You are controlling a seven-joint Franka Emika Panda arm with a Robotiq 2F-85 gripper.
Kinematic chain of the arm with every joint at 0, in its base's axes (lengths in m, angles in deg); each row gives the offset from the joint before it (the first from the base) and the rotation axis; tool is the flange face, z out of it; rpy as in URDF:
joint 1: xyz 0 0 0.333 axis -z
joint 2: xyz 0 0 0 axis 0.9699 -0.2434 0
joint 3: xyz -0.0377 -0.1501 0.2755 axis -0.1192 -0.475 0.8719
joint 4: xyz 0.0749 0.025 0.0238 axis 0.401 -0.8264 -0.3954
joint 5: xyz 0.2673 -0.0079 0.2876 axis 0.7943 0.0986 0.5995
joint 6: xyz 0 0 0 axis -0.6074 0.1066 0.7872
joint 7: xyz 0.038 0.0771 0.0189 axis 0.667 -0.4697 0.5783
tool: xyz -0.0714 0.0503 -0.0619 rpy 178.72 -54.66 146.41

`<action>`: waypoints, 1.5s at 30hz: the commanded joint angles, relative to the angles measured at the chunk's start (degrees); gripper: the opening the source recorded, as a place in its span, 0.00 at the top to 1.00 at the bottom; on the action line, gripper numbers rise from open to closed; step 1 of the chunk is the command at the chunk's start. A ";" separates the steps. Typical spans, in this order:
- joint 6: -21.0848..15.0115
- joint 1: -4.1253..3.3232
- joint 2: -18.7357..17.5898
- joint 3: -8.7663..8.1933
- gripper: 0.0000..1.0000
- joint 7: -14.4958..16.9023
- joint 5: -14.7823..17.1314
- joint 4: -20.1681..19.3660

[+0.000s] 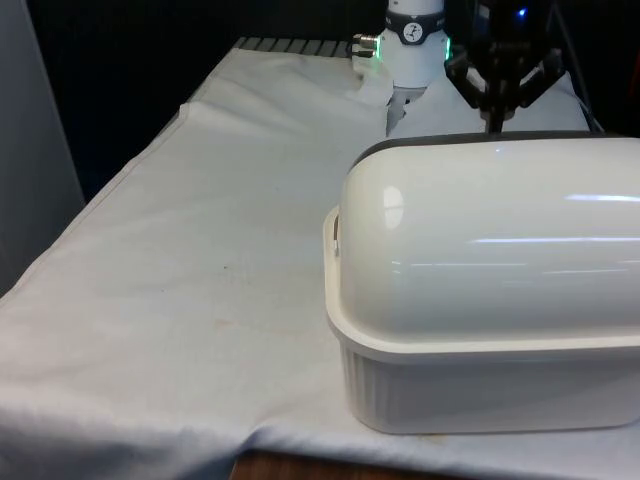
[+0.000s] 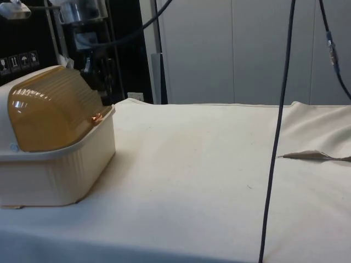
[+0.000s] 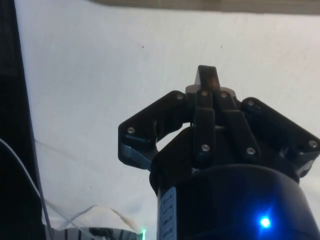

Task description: Open the lid, then close it.

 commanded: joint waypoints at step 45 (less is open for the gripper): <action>-3.84 -0.52 12.78 1.32 0.07 -0.34 -0.06 -16.39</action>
